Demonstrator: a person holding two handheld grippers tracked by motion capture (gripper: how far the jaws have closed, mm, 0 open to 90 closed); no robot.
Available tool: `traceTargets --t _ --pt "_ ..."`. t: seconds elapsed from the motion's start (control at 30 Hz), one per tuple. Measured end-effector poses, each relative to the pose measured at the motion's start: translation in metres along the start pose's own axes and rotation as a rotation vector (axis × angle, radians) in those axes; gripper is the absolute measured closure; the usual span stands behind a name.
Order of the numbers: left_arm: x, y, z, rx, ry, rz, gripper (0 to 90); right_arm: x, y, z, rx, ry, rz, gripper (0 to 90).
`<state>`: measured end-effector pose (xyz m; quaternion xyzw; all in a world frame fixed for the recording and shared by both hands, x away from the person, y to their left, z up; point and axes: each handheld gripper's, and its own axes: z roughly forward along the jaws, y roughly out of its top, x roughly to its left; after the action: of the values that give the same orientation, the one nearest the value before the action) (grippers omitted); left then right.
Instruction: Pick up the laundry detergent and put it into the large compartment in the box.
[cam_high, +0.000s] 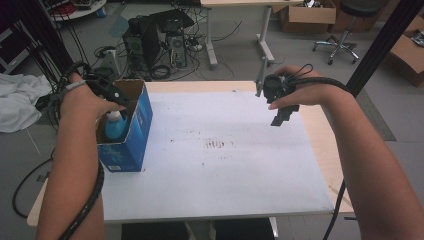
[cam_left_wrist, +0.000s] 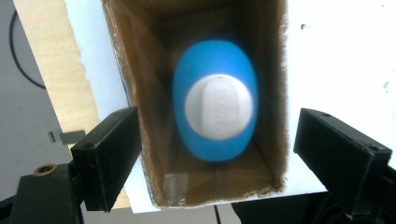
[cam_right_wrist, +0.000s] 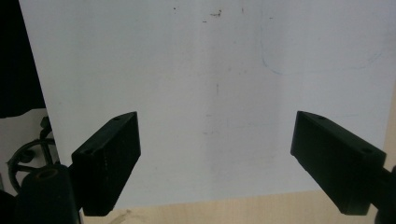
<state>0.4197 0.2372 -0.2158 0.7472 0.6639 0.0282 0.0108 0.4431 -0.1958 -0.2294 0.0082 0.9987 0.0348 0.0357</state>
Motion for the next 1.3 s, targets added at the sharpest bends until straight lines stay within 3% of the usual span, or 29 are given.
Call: traceTargets --t 0.43,0.97,1.13,1.23,1.3 --pt "-0.019 0.0 -0.021 -0.017 0.028 0.054 4.5 0.002 -0.001 0.0 -0.001 -0.001 -0.001 16.0" --pt "-0.045 0.001 -0.04 -0.049 0.055 0.146 0.1 0.004 -0.004 -0.002 -0.003 0.0 0.003 16.0" --pt "-0.057 0.001 -0.046 -0.071 0.046 0.217 0.1 0.004 -0.007 -0.003 -0.007 -0.001 0.002 15.9" --pt "-0.065 0.001 -0.051 -0.094 0.024 0.295 0.1 0.005 -0.009 -0.004 -0.006 -0.001 0.008 16.0" --pt "-0.073 0.001 -0.054 -0.107 0.021 0.369 0.1 0.005 -0.011 -0.004 -0.004 0.0 0.013 16.0"
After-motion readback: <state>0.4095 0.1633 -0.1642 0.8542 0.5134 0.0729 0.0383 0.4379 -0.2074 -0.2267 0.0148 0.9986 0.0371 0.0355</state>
